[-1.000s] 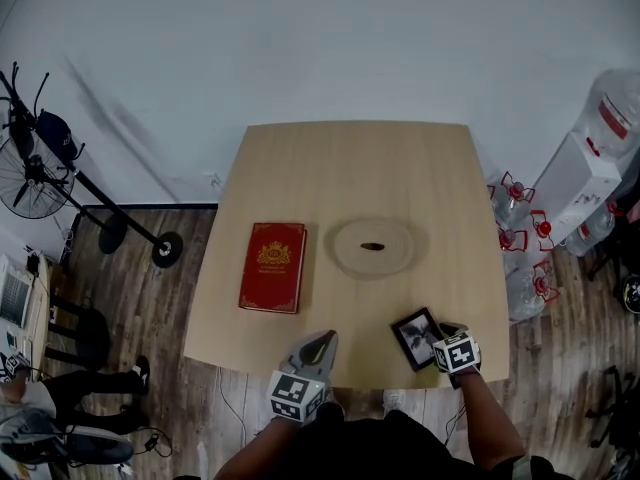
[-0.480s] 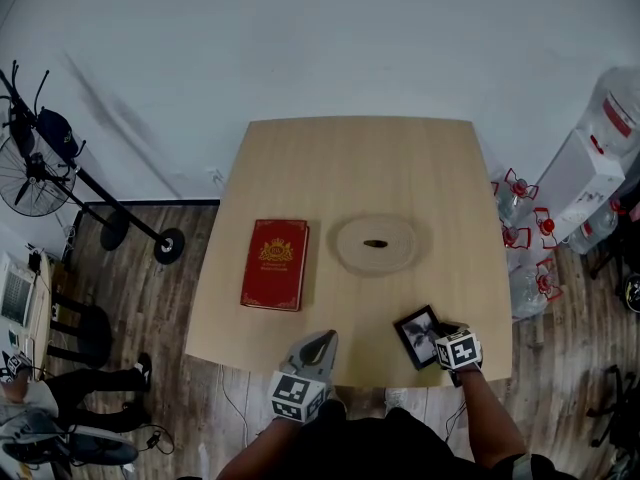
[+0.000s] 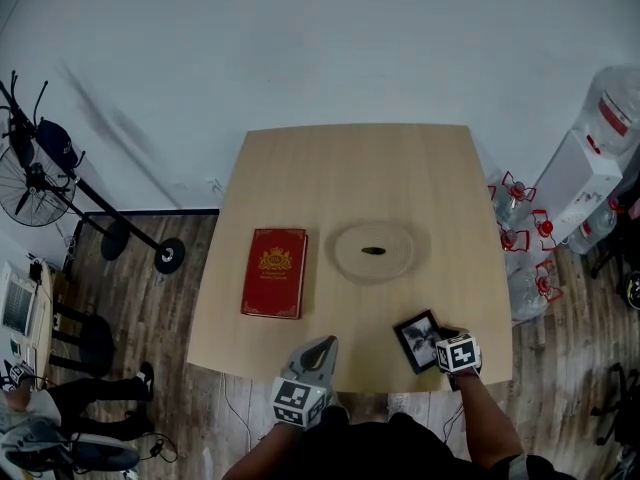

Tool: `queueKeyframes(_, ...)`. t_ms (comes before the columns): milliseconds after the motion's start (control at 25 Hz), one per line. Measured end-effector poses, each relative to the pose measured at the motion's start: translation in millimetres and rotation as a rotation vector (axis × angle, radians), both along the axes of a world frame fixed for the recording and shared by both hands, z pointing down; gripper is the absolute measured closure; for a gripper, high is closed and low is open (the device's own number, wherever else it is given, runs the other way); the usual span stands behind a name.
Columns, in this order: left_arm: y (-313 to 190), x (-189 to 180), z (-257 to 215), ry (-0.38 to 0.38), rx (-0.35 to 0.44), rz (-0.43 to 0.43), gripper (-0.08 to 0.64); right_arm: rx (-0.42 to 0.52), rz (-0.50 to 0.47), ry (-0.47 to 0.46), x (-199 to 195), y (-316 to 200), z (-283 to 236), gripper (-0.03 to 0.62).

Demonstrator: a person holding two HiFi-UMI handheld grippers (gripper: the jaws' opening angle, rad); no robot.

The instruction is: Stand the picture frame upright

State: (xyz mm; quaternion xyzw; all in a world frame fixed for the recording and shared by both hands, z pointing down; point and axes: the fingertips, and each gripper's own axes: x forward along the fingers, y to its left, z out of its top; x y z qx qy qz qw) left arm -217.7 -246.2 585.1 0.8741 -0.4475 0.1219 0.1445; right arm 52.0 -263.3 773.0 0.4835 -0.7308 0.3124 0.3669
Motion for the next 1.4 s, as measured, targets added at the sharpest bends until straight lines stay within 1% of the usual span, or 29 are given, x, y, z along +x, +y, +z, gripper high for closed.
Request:
queueKeyframes(240,-3,-2,1,0.000,0.015,-0.003,0.560,0.059,0.030,0.002,-2,-3,-15,0.529)
queueKeyframes(400,-4,-1,1,-0.007,0.016,0.005,0.560,0.124,0.044,-0.014,-9,-12,-35,0.529)
queueKeyframes(680,-6,-6,1,-0.005,0.018,0.005,0.559,0.253,0.052,-0.062,-36,-35,-77,0.529)
queueKeyframes(880,-7,-18,0,-0.010,0.022,-0.004,0.560,0.321,0.041,-0.075,-58,-53,-98,0.528)
queueKeyframes(1080,-10,-32,-1,-0.016,0.009,-0.020,0.560,0.342,0.063,-0.096,-76,-71,-104,0.528)
queueKeyframes(1320,-17,-47,-1,-0.014,0.022,-0.021,0.560,0.333,0.143,-0.114,-95,-90,-96,0.528)
queueKeyframes(1400,-19,-54,1,-0.017,0.014,-0.019,0.560,0.333,0.171,-0.113,-101,-94,-92,0.528)
